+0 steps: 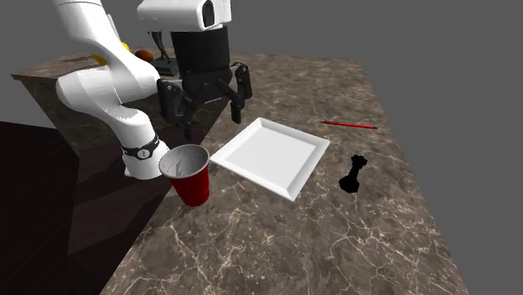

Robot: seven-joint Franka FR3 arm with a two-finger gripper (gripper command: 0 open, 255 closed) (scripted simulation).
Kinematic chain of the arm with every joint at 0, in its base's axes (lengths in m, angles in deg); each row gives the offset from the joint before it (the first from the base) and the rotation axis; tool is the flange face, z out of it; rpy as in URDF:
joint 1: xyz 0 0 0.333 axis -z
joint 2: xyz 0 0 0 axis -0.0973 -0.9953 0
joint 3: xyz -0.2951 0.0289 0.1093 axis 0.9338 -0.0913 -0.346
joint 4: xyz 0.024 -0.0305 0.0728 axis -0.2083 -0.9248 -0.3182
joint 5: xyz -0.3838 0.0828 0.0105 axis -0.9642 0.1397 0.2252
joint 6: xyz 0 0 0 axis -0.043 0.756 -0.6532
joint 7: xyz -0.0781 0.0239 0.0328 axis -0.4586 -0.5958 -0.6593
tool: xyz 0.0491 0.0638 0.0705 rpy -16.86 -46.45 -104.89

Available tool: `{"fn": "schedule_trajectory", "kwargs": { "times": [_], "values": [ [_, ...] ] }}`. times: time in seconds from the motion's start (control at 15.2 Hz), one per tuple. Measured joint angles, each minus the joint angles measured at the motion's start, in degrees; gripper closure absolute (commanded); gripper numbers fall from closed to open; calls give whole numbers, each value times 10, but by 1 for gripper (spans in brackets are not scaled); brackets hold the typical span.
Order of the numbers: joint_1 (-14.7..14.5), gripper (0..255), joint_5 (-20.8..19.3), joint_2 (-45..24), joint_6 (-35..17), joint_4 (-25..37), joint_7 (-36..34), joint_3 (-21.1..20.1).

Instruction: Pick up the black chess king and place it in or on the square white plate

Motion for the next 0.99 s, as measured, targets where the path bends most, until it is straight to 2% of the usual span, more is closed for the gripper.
{"fn": "schedule_trajectory", "kwargs": {
  "times": [0.46,0.99],
  "values": [
    [-16,0,-13,-124,-24,91,-78,-61],
    [-50,0,-75,-300,-24,245,-171,-108]
  ]
}}
